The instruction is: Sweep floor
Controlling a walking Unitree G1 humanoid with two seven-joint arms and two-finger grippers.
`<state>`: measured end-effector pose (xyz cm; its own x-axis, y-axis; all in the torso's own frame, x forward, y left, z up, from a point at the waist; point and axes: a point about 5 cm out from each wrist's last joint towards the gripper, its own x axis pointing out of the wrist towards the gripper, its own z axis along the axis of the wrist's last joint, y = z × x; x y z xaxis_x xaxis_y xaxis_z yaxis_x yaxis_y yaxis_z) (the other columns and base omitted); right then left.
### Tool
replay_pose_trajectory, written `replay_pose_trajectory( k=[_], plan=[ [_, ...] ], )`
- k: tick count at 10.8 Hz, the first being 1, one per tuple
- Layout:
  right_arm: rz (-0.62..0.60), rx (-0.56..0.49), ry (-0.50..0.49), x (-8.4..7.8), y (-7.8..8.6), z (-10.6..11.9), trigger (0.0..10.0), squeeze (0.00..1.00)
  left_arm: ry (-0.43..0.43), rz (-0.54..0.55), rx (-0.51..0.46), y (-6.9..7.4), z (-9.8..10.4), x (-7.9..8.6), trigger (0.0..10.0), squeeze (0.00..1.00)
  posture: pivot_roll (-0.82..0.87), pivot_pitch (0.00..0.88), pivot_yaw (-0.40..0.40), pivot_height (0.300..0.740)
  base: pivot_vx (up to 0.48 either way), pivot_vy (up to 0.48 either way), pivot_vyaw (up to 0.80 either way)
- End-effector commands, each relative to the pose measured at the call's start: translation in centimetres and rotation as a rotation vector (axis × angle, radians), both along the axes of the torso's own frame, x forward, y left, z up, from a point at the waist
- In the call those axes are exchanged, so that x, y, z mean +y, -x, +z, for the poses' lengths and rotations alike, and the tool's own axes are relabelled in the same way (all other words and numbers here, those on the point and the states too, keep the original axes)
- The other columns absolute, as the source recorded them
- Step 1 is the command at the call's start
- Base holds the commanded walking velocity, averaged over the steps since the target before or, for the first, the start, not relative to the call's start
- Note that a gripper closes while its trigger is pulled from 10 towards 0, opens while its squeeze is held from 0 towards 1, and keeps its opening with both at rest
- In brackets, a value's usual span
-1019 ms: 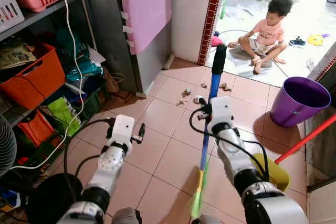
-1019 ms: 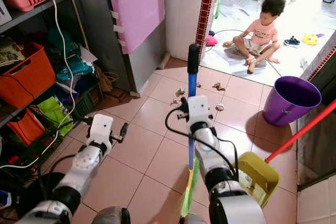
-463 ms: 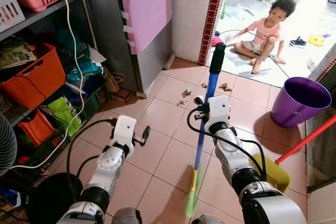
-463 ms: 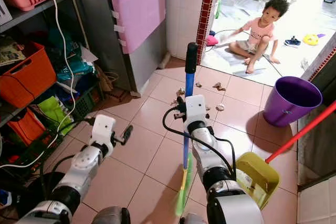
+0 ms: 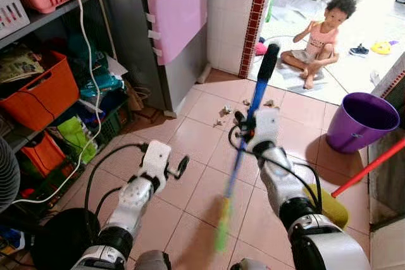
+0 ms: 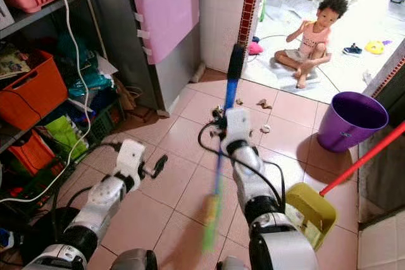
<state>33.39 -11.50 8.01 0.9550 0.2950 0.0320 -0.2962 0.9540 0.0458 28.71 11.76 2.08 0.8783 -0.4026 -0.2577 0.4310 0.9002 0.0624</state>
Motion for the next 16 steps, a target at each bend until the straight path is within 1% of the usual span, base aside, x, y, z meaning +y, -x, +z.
replay_pose_trajectory(
  k=[1, 2, 4, 5, 7, 8, 9, 10, 11, 12, 13, 14, 15, 16],
  plan=[
    [0.095, -0.074, -0.091, 1.4, -0.4, 2.4, 0.0, 0.0, 0.037, -0.038, -0.085, -1.0, 1.9, -0.9, 10.0, 0.0, -0.01, 0.0, 0.017, 0.74, 0.0, 0.0, 0.0],
    [0.17, -0.079, -0.146, 2.2, -0.3, 3.5, 0.0, 0.0, 0.071, -0.065, -0.118, -1.6, 2.8, -1.9, 10.0, 0.0, -0.02, 0.0, 0.016, 0.74, 0.0, 0.0, 0.0],
    [0.275, -0.097, -0.19, 3.2, 0.3, 4.9, 0.0, 0.0, 0.11, -0.139, -0.152, -1.7, 3.6, -3.7, 10.0, 0.0, -0.04, 0.0, 0.017, 0.74, 0.0, 0.0, 0.0],
    [0.326, -0.077, -0.21, 3.5, 0.8, 5.0, 0.0, 0.0, 0.124, -0.18, -0.165, -1.6, 3.9, -4.4, 10.0, 0.0, -0.04, 0.0, 0.019, 0.74, 0.0, 0.0, 0.0],
    [0.486, -0.036, -0.213, 4.2, 2.2, 5.1, 0.0, 0.0, 0.133, -0.262, -0.174, -1.5, 4.2, -5.0, 10.0, 0.0, -0.05, 0.0, 0.019, 0.74, 0.0, 0.0, 0.0],
    [0.557, -0.018, -0.2, 4.4, 2.7, 5.0, 0.0, 0.0, 0.169, -0.324, -0.163, -1.2, 4.4, -5.3, 10.0, 0.0, -0.05, 0.0, 0.019, 0.74, 0.0, 0.0, 0.0],
    [0.576, -0.007, -0.19, 4.3, 2.9, 5.0, 0.0, 0.0, 0.194, -0.379, -0.15, -0.9, 4.5, -5.7, 10.0, 0.0, -0.05, 0.0, 0.018, 0.74, 0.0, 0.0, 0.0],
    [0.582, -0.005, -0.177, 4.3, 2.9, 5.0, 0.0, 0.0, 0.203, -0.39, -0.144, -0.8, 4.4, -5.8, 4.0, 0.0, -0.05, 0.0, 0.017, 0.74, 0.0, 0.0, 0.0],
    [0.586, 0.003, -0.176, 4.2, 3.0, 5.0, 0.0, 0.0, 0.217, -0.405, -0.132, -0.7, 4.3, -5.9, 0.0, 0.0, -0.04, 0.0, 0.018, 0.74, 0.0, 0.0, 0.0],
    [0.593, 0.001, -0.158, 4.2, 3.2, 5.2, 0.0, 0.0, 0.202, -0.409, -0.13, -0.7, 4.3, -5.8, 0.5, 0.0, -0.04, 0.0, 0.018, 0.74, 0.0, 0.0, 0.0],
    [0.581, -0.016, -0.135, 4.0, 3.1, 5.2, 0.0, 0.0, 0.169, -0.396, -0.119, -0.8, 4.0, -5.4, 9.1, 0.0, -0.04, 0.0, 0.018, 0.74, 0.0, 0.0, 0.0],
    [0.579, -0.018, -0.133, 3.9, 3.0, 5.3, 0.0, 0.0, 0.162, -0.387, -0.112, -0.8, 3.8, -5.1, 10.0, 0.0, -0.04, 0.0, 0.019, 0.74, 0.0, 0.0, 0.0],
    [0.582, -0.016, -0.127, 3.9, 3.0, 5.3, 0.0, 0.0, 0.168, -0.387, -0.104, -0.9, 3.8, -4.9, 10.0, 0.0, -0.04, 0.0, 0.017, 0.74, 0.0, 0.0, 0.0],
    [0.589, -0.016, -0.116, 4.0, 3.3, 5.2, 0.0, 0.0, 0.177, -0.39, -0.103, -1.1, 4.0, -4.9, 6.2, 0.0, -0.04, 0.0, 0.015, 0.74, 0.0, 0.0, 0.0]
  ],
)
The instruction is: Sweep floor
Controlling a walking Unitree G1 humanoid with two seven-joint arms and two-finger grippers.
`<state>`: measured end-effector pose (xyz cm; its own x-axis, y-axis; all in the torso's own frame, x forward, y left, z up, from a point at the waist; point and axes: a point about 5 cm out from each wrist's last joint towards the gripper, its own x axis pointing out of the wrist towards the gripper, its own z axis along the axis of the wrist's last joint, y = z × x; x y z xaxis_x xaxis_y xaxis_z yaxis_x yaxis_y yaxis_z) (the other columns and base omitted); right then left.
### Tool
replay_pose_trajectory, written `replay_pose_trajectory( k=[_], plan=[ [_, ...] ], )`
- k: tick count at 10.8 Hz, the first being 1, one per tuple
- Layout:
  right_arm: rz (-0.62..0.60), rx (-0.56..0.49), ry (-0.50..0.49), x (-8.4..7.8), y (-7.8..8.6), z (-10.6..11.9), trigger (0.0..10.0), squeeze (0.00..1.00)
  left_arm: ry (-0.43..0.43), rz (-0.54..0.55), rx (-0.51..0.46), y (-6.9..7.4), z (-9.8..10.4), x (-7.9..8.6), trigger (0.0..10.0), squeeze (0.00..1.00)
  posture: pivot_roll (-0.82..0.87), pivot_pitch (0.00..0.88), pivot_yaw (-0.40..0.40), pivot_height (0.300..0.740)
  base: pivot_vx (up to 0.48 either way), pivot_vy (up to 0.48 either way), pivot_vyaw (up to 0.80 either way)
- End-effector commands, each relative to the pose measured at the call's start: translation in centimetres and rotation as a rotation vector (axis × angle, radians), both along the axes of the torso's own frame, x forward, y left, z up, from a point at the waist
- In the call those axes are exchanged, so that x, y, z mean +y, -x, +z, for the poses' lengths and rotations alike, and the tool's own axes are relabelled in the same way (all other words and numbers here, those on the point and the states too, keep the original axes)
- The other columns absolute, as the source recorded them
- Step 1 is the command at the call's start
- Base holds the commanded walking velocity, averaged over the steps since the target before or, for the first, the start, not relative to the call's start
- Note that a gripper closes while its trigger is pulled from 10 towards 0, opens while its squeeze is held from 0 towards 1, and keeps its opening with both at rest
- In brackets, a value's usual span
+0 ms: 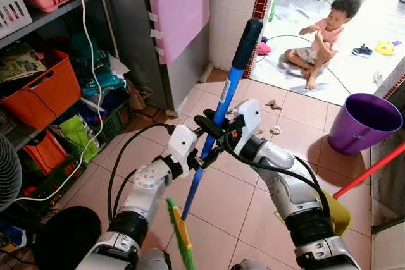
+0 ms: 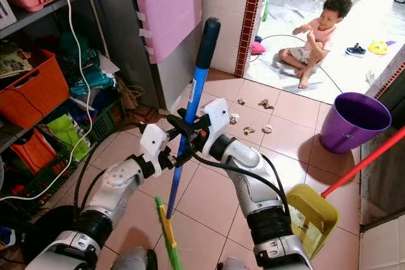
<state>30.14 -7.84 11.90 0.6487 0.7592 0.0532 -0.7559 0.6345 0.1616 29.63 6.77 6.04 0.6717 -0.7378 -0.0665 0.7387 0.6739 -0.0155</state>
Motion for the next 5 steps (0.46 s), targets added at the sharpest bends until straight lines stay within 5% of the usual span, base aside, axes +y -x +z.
replay_pose_trajectory(
  k=[1, 5],
  plan=[
    [0.023, -0.071, -0.009, 0.31, 0.12, 1.27, 0.0, 0.0, 0.002, -0.006, 0.008, -0.23, 0.18, 0.05, 0.0, 0.0, -0.04, 0.0, 0.015, 0.74, 0.0, 0.0, 0.0],
    [0.019, -0.08, -0.003, 0.33, 0.19, 1.2, 0.0, 0.0, -0.007, -0.013, 0.02, -0.23, 0.03, 0.05, 0.0, 0.0, -0.05, 0.0, 0.015, 0.74, 0.0, 0.0, 0.0]
  ],
)
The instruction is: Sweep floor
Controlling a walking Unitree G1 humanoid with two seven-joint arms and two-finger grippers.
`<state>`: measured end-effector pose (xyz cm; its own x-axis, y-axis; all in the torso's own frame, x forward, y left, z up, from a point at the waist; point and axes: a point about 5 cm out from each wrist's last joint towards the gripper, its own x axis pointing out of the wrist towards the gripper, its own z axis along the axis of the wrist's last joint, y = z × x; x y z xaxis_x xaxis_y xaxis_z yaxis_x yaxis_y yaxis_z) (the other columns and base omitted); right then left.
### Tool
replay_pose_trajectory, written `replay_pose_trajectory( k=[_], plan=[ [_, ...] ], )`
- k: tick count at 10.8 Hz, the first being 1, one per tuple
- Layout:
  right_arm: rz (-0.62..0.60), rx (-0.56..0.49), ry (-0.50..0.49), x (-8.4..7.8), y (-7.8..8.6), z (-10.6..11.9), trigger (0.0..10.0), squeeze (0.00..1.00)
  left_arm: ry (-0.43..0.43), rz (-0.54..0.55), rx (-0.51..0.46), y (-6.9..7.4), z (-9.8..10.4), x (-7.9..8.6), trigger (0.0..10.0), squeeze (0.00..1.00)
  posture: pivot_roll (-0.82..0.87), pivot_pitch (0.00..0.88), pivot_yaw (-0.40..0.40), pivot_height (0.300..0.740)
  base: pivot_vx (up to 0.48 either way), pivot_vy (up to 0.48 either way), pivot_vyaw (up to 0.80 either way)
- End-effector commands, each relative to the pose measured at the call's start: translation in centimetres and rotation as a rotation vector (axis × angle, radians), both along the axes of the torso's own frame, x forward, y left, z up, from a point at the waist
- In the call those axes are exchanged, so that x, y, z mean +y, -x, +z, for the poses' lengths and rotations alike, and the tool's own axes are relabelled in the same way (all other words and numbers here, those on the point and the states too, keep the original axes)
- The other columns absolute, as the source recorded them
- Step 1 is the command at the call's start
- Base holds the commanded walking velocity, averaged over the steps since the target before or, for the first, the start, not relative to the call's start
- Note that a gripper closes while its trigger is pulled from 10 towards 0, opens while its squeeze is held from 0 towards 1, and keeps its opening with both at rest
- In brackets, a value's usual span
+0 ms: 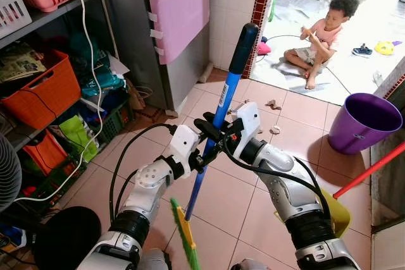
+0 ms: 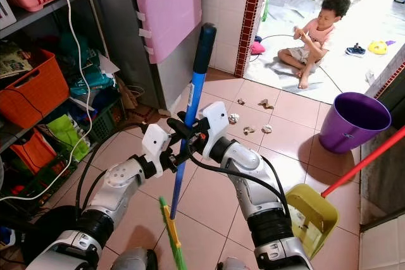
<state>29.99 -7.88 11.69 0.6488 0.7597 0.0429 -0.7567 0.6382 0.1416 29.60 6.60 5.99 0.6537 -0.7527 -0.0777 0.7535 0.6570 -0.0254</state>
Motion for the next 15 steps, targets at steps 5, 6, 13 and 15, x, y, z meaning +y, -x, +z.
replay_pose_trajectory(
  k=[5, 6, 13, 15],
  plan=[
    [0.007, -0.057, -0.058, 0.55, -0.07, 1.54, 0.0, 0.0, -0.001, 0.017, 0.013, -0.27, -0.02, 0.2, 0.0, 0.0, -0.04, 0.0, 0.014, 0.74, 0.0, 0.0, 0.0],
    [0.008, -0.057, -0.059, 0.58, -0.03, 1.52, 0.0, 0.0, 0.001, 0.014, 0.014, -0.28, 0.01, 0.12, 0.0, 0.0, -0.04, 0.0, 0.015, 0.74, 0.0, 0.0, 0.0],
    [-0.006, -0.051, -0.058, 0.58, 0.03, 1.44, 10.0, 0.23, -0.001, 0.013, 0.016, -0.26, -0.05, 0.15, 0.0, 0.0, -0.05, 0.0, 0.016, 0.74, 0.0, 0.0, 0.0],
    [-0.001, -0.045, -0.062, 0.52, -0.04, 1.43, 10.0, 1.0, -0.004, 0.011, 0.016, -0.27, -0.07, 0.15, 0.0, 0.0, -0.05, 0.0, 0.017, 0.74, 0.0, 0.0, 0.0]
  ],
)
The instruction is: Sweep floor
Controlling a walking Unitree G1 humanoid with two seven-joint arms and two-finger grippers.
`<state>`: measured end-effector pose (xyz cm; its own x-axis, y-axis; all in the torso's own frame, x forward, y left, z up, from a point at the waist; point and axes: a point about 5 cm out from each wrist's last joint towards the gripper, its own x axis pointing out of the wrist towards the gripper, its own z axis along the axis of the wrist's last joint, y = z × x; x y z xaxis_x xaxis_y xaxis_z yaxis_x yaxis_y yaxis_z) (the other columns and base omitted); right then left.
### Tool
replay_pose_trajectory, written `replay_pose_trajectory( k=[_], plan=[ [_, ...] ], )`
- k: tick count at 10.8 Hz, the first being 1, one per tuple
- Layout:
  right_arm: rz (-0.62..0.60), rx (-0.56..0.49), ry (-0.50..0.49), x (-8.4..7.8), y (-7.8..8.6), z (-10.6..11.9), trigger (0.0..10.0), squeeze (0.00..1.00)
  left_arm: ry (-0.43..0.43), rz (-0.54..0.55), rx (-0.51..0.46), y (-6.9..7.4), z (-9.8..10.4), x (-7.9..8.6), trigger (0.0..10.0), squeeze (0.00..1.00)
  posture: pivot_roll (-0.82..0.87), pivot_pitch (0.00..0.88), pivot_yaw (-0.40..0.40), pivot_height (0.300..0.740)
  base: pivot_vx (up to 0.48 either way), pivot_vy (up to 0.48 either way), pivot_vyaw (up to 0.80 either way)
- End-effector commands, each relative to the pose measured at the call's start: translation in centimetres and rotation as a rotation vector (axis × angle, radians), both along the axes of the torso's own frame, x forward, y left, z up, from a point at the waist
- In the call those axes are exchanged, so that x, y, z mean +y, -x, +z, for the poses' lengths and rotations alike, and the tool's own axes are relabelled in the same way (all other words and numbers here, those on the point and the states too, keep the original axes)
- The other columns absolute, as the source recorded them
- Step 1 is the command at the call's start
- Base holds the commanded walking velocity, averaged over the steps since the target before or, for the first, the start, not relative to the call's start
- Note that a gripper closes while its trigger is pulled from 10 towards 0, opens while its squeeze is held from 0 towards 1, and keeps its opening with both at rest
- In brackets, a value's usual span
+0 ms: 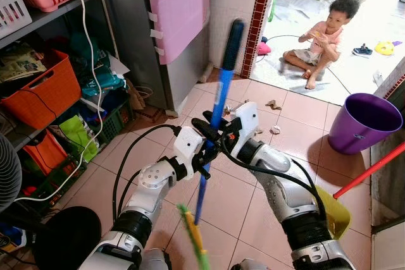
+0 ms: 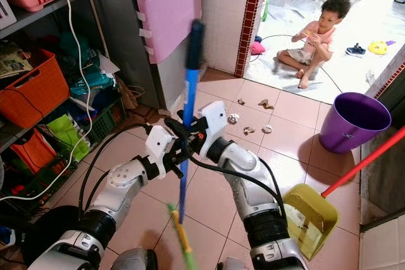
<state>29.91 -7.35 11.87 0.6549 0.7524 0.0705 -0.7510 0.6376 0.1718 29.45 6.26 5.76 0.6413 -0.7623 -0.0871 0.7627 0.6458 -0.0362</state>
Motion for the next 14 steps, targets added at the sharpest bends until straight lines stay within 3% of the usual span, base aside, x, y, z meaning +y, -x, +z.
replay_pose_trajectory(
  k=[1, 4, 5, 6, 7, 8, 11, 13, 14],
  plan=[
    [0.003, -0.046, -0.025, -0.05, -0.15, 1.27, 10.0, 1.0, -0.004, 0.025, 0.002, -0.41, 0.15, 0.49, 0.0, 0.0, -0.05, 0.0, 0.018, 0.74, 0.0, 0.0, 0.0],
    [0.051, -0.039, -0.028, -0.25, -0.35, 1.78, 10.0, 1.0, -0.01, 0.015, 0.011, -0.14, -0.16, 0.36, 0.0, 0.0, -0.05, 0.0, 0.018, 0.74, 0.0, 0.0, 0.0],
    [0.071, -0.026, -0.028, -0.2, -0.18, 1.66, 10.0, 0.23, -0.011, 0.012, 0.012, -0.09, -0.21, 0.28, 0.0, 0.0, -0.05, 0.0, 0.017, 0.74, 0.0, 0.0, 0.0],
    [0.08, -0.018, -0.026, -0.07, 0.07, 1.36, 10.0, 0.07, -0.012, 0.01, 0.012, -0.07, -0.23, 0.2, 0.0, 0.0, -0.05, 0.0, 0.016, 0.74, 0.0, 0.0, 0.0],
    [0.082, -0.015, -0.027, 0.03, 0.13, 1.3, 10.0, 0.07, -0.012, 0.008, 0.012, -0.06, -0.22, 0.18, 0.0, 0.0, -0.05, 0.0, 0.016, 0.74, 0.0, 0.0, 0.0],
    [0.088, -0.006, -0.034, 0.42, 0.17, 1.25, 10.0, 0.0, -0.013, 0.005, 0.012, -0.03, -0.25, 0.14, 0.0, 0.0, -0.05, 0.0, 0.016, 0.74, 0.0, 0.0, 0.0],
    [0.072, 0.001, -0.032, 0.43, -0.2, 1.17, 10.0, 0.0, -0.015, 0.005, 0.011, -0.02, -0.26, 0.08, 0.0, 0.0, -0.04, 0.0, 0.013, 0.74, 0.0, 0.0, 0.0],
    [0.067, 0.001, -0.011, 0.62, -0.43, 1.08, 8.5, 0.0, -0.014, 0.002, 0.013, 0.1, -0.34, -0.01, 0.0, 0.0, -0.04, 0.0, 0.01, 0.74, 0.0, 0.0, 0.0],
    [0.07, 0.003, -0.005, 0.73, -0.45, 1.07, 8.8, 0.0, -0.013, 0.0, 0.015, 0.17, -0.39, -0.09, 0.0, 0.0, -0.04, 0.0, 0.009, 0.74, 0.0, 0.0, 0.0]
  ],
)
